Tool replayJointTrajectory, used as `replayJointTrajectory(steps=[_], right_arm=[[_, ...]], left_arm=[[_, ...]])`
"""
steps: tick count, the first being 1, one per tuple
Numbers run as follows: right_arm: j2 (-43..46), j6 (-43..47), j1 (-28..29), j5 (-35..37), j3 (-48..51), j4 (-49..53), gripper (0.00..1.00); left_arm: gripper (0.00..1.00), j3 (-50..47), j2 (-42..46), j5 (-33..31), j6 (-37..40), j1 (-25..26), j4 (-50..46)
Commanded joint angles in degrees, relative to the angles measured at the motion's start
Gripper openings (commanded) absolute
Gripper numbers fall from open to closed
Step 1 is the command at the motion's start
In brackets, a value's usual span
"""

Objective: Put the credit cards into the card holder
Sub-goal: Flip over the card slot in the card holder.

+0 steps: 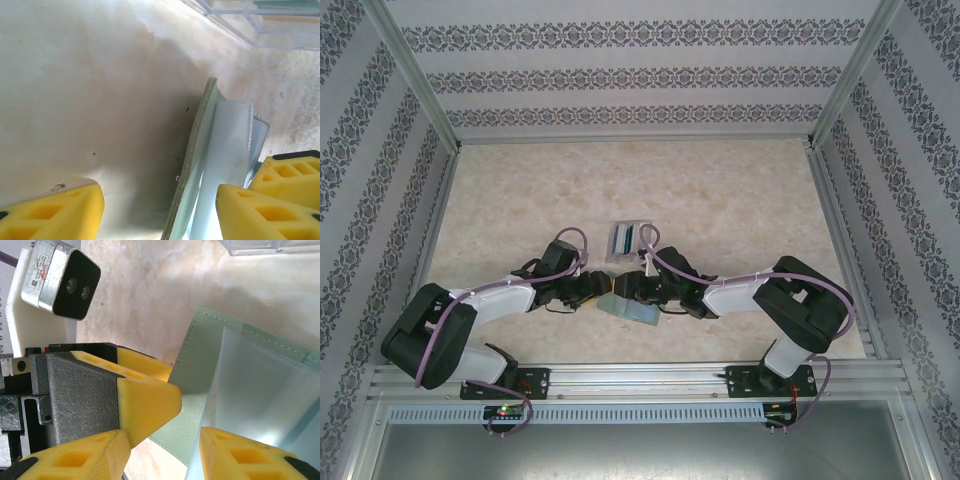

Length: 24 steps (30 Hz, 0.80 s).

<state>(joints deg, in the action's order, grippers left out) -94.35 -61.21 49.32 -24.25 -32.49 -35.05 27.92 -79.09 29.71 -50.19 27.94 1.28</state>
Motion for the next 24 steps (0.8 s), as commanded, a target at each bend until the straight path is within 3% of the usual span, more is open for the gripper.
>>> replayJointTrajectory(steps=[1,12,15,20,24], right_arm=[[-3.17,0.76,2.75,-0.86,-0.32,-0.96,0.46],[0.33,3.52,2.67,-2.04,-2.00,-2.00,0.50],[-1.09,3.15,2.63,-2.18,-3.96,-2.63,0.50],[-4.22,2.83,2.89,-3.39,-8.66,-3.91,0.50],[-3.87,2.84,2.80,-4.41,-11.33,-3.81,0.51]], left_arm=[[0.64,0.00,-1.55,4.19,1.25,1.32,7.80],[0.66,0.12,5.32,-0.32,4.82,-1.50,-2.43],[0.66,0.52,7.29,-3.50,6.01,-4.12,-7.35],[0.65,1.68,11.18,-3.75,7.59,-10.28,-11.43],[0.67,2.79,15.89,-5.20,8.38,-12.35,-14.32]])
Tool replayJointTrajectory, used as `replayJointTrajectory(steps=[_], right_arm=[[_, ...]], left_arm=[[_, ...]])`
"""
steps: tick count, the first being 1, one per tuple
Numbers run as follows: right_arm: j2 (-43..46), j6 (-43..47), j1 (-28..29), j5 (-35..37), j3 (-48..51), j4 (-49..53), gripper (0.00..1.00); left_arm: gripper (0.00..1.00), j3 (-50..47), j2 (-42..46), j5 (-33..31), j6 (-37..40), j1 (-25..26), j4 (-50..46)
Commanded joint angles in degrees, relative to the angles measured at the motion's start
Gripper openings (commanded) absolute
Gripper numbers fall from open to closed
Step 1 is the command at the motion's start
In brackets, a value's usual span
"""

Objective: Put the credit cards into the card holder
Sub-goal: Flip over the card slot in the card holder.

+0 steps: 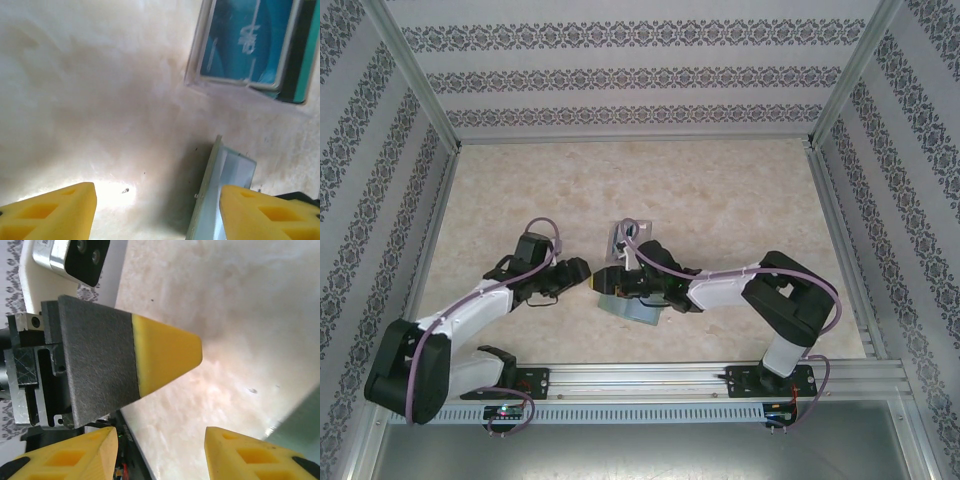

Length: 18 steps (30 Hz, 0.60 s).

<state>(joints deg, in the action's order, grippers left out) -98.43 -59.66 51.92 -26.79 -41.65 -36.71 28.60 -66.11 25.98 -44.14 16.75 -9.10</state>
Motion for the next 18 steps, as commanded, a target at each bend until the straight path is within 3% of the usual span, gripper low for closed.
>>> replayJointTrajectory(steps=[1,6,9,11,18], right_arm=[[1.04,1.72,0.04,-1.78,-2.38,-1.36,0.51],[7.53,3.71,-3.22,-1.23,-0.97,3.40,0.51],[11.54,8.30,-6.26,-0.46,-2.20,12.57,0.51],[14.14,12.07,-7.32,2.62,-4.59,22.24,0.51],[15.79,16.81,-12.05,13.28,-10.82,40.34,0.52]], left_arm=[[0.67,2.45,3.80,-1.34,2.77,-1.55,-4.45],[0.70,5.67,5.48,-0.94,5.74,-1.90,-10.41],[0.72,7.14,5.98,-3.36,7.43,-1.96,-13.84],[0.73,7.06,6.80,-5.61,7.14,-1.97,-15.47],[0.77,4.32,10.18,-5.27,5.53,-1.90,-15.85]])
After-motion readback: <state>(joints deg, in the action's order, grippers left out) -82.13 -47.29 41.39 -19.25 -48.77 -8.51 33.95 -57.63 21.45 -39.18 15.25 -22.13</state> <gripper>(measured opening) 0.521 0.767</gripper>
